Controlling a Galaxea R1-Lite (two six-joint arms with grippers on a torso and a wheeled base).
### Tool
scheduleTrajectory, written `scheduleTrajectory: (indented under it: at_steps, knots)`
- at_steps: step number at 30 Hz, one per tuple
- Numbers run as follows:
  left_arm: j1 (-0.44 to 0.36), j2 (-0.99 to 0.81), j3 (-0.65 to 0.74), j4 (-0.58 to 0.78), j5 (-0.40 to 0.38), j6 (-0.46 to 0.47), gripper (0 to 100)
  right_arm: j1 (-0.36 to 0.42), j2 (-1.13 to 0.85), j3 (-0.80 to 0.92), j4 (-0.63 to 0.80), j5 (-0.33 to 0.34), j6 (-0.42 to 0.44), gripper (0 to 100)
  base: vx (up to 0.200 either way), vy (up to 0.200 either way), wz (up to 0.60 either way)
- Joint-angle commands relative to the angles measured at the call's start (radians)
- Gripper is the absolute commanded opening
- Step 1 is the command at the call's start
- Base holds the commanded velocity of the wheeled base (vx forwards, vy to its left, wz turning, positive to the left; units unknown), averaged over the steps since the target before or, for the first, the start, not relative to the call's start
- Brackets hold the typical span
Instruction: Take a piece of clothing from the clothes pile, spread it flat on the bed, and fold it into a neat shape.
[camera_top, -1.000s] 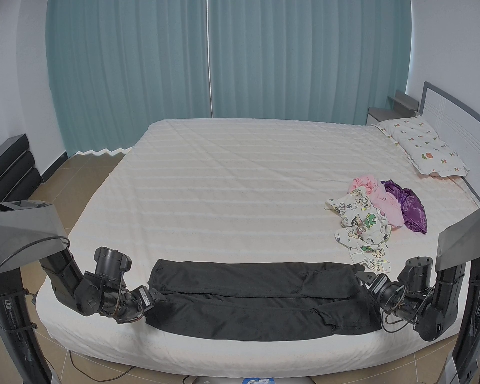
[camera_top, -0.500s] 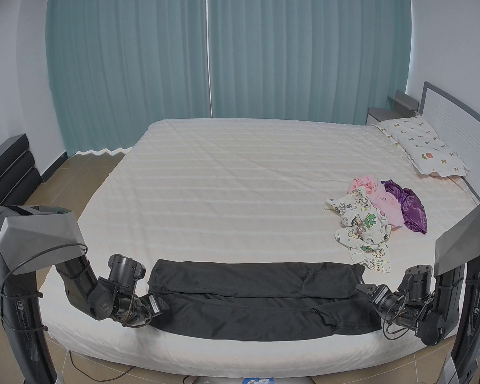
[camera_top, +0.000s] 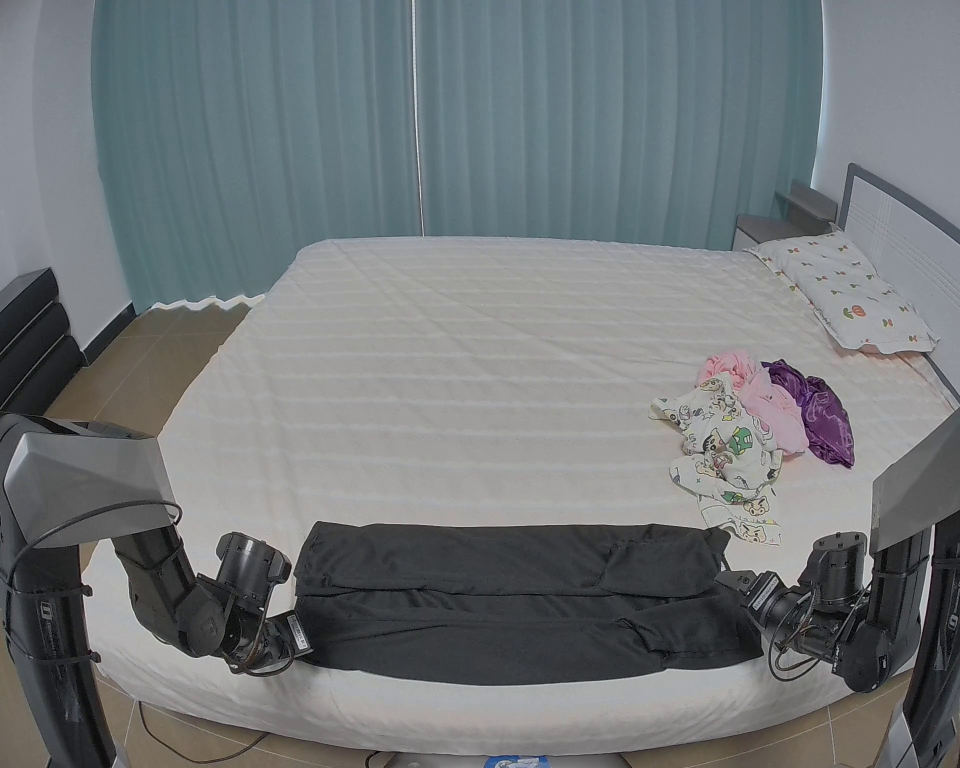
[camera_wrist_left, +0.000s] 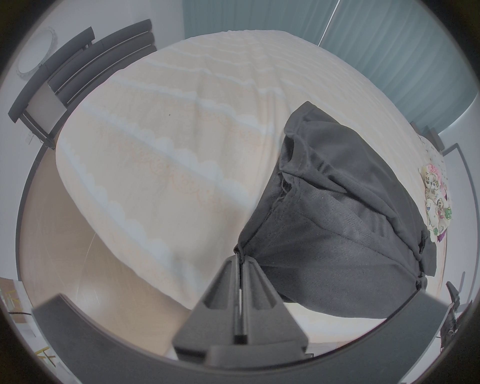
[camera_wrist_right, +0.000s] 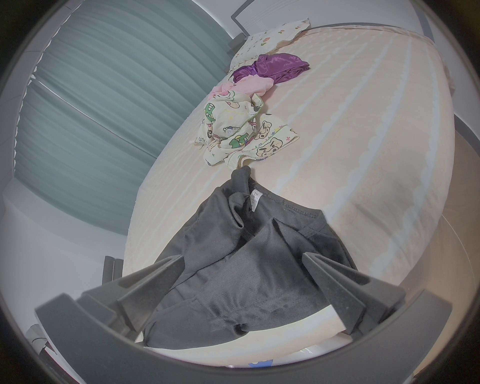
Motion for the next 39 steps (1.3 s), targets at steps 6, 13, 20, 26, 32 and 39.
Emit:
scheduleTrajectory:
  at_steps: [6,13,20,26,32,39]
  knots:
    - [0.018,0.000,0.009,0.000,0.000,-0.007,100,0.004,0.000,0.006,-0.018,0.000,0.000,100,0.000,0.000,0.00]
    - [0.037,-0.043,-0.001,-0.001,-0.003,-0.012,100,0.002,-0.014,0.011,-0.018,0.003,0.006,100,0.000,0.000,0.00]
    - [0.060,-0.194,-0.053,0.013,-0.073,-0.010,100,0.002,-0.022,0.012,-0.018,0.007,0.005,100,0.000,0.000,0.00]
    - [0.052,-0.186,-0.094,0.011,-0.083,-0.012,100,-0.030,-0.006,0.015,-0.018,0.009,-0.008,100,0.000,0.000,0.00]
    - [0.054,-0.161,-0.094,0.005,-0.159,-0.035,100,-0.121,0.010,0.004,-0.018,0.164,-0.164,100,0.000,0.000,0.00]
    - [0.055,-0.141,-0.116,-0.001,-0.222,-0.102,100,-0.154,0.095,-0.065,-0.016,0.265,-0.339,100,0.000,0.000,0.00]
